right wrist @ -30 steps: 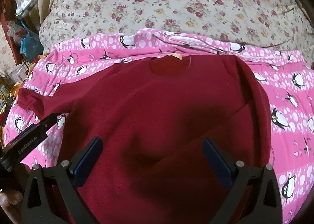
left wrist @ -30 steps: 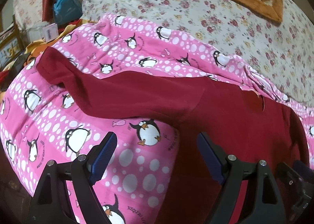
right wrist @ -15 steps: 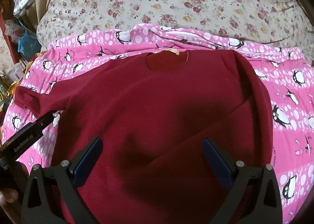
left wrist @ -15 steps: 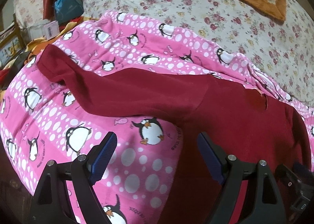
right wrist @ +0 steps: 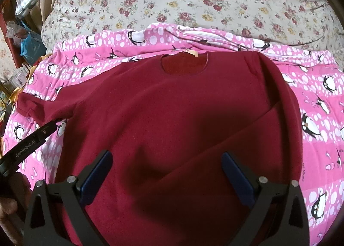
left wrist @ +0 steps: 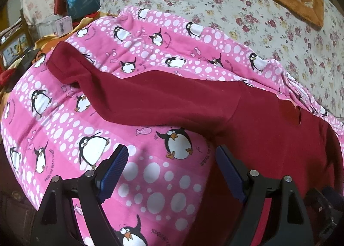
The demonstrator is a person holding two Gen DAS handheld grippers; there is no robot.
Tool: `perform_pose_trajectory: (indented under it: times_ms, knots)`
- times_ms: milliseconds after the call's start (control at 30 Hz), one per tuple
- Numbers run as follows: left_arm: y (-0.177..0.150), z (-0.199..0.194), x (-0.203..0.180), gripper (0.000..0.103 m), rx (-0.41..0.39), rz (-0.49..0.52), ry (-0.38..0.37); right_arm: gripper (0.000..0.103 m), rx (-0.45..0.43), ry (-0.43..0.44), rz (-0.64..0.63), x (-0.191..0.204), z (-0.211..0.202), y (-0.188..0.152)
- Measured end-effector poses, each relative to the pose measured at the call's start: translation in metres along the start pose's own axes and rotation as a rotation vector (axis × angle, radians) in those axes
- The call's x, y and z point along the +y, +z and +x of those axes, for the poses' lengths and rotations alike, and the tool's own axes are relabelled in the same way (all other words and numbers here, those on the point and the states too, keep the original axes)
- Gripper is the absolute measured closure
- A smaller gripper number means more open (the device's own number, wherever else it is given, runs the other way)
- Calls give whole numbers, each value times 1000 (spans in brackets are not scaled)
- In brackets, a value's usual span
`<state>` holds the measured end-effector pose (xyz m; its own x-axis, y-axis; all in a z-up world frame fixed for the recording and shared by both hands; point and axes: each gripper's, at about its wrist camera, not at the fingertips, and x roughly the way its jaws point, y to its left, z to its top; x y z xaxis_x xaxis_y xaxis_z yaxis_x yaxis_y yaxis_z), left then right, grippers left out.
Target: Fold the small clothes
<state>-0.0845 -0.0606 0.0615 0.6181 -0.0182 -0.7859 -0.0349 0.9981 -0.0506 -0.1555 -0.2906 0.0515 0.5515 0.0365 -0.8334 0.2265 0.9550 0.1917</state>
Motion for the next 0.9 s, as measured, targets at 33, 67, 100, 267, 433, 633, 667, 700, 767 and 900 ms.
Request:
perform_pose_trajectory:
  times_ms: [33, 67, 100, 267, 433, 633, 667, 700, 767, 900]
  knots:
    - [1, 0, 2, 36, 1, -7, 3, 0, 0, -1, 0, 0, 0, 0]
    - [3, 0, 5, 36, 3, -18, 8, 0, 1, -1, -1, 0, 0, -1]
    - [7, -1, 10, 36, 5, -30, 14, 0, 5, -1, -3, 0, 0, -1]
    - [37, 0, 46, 36, -24, -99, 133, 0, 19, 0, -11, 0, 3, -4]
    - [66, 19, 97, 40, -5, -204, 221, 0, 28, 8, -9, -1, 5, -4]
    - [101, 39, 155, 45, -29, -299, 386, 0, 41, 11, -14, -2, 8, -5]
    - [108, 45, 165, 45, -30, -317, 420, 0, 41, 10, -15, -2, 9, -5]
    - [111, 50, 172, 46, -26, -328, 438, 0, 42, 9, -16, -2, 9, -5]
    - [117, 63, 186, 54, -8, -347, 470, 0, 44, 8, -19, -2, 9, -6]
    - [119, 93, 205, 70, 49, -374, 471, 0, 50, 8, -26, -2, 10, -5]
